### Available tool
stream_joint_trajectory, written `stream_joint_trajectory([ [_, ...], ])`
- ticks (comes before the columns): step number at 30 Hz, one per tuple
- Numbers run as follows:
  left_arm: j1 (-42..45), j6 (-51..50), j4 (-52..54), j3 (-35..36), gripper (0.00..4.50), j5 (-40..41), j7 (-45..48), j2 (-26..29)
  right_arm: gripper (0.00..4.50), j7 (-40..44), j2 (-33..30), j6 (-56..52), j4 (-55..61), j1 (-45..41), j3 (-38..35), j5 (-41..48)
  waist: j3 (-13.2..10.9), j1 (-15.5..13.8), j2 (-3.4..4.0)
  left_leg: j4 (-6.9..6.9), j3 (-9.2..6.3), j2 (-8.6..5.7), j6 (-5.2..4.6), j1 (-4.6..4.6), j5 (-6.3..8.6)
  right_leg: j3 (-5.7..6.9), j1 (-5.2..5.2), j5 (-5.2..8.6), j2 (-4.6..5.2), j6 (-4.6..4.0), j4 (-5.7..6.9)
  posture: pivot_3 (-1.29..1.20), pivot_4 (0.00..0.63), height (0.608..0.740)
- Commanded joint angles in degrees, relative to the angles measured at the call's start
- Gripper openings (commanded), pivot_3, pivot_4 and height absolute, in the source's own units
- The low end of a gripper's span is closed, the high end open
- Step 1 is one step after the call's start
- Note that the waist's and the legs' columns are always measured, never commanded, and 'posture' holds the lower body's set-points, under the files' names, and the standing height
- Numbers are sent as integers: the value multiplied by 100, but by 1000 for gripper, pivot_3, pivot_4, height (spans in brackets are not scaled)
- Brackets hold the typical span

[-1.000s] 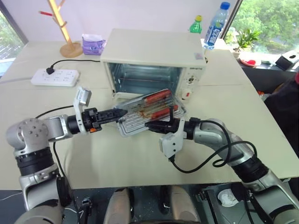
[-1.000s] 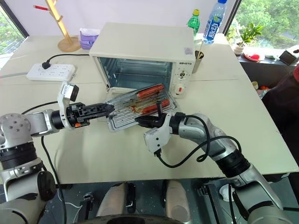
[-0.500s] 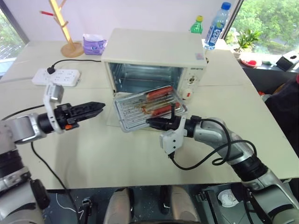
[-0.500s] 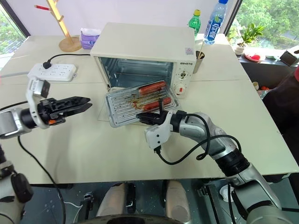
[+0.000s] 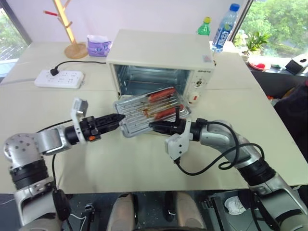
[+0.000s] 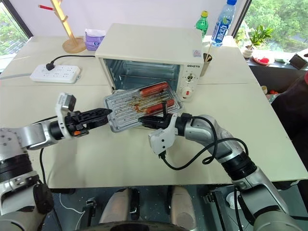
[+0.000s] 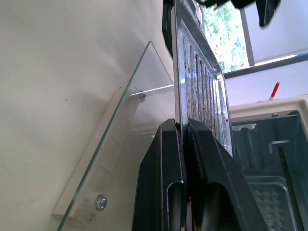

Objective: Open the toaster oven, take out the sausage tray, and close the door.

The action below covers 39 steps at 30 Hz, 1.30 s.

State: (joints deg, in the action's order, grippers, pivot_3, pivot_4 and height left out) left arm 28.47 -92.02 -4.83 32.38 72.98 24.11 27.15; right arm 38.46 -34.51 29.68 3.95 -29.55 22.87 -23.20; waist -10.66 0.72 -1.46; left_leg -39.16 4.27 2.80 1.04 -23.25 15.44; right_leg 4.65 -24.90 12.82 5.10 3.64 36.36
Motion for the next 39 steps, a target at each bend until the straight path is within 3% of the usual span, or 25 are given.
stream_joint_trajectory([
  [1,214,-42,-29,-40,4500,283,-157,-156,23,10,5,80,308,-69,-162,166,0,-2,0,0,-1,0,0,0,0,0,0,0,0,0,0,0,150,722],
  [7,457,-23,-160,-171,4500,504,-590,-613,23,-27,38,73,270,-79,-150,101,0,-9,-1,0,-1,-2,2,0,-1,0,3,0,2,0,-1,0,150,722],
  [10,474,24,-305,-179,3752,623,-820,-739,0,-49,51,64,277,-87,-159,77,0,-7,-1,0,-1,-2,6,1,-3,0,3,0,1,0,-1,0,150,722],
  [17,486,-28,-641,-209,305,1146,-1176,-766,0,-37,18,40,321,-78,-193,78,0,-6,-1,0,-1,-1,7,2,-4,0,3,0,0,0,-1,0,150,722],
  [18,478,-35,-664,-230,92,1243,-1203,-750,0,-27,11,33,333,-74,-202,88,0,-5,-2,1,-1,-1,7,2,-4,0,3,0,0,0,-1,0,150,722],
  [28,217,582,-727,-515,92,2337,-1999,-638,0,148,-98,-113,479,41,-285,240,0,-11,-3,0,-1,-1,10,2,-6,0,3,0,2,0,-1,0,150,722],
  [29,177,660,-716,-577,0,2470,-2078,-611,694,182,-110,-149,497,62,-299,290,0,-10,-3,0,-1,-1,10,2,-6,0,3,0,2,0,-1,0,150,722],
  [30,135,736,-704,-642,0,2605,-2152,-578,903,213,-120,-184,518,80,-311,319,0,-10,-3,1,-1,-1,10,2,-6,0,3,0,2,0,-1,0,150,722],
  [35,-194,1249,-566,-984,0,3360,-2553,-390,3233,526,-200,-609,810,262,-418,701,0,-11,-2,1,-1,-1,9,2,-5,0,4,0,3,0,-2,0,150,722],
  [39,-585,1675,-324,-1217,0,3903,-2819,-185,3233,900,-447,-1080,1264,523,-660,1308,0,-16,-2,1,-3,0,9,3,-5,0,4,0,4,0,-2,0,150,722],
])
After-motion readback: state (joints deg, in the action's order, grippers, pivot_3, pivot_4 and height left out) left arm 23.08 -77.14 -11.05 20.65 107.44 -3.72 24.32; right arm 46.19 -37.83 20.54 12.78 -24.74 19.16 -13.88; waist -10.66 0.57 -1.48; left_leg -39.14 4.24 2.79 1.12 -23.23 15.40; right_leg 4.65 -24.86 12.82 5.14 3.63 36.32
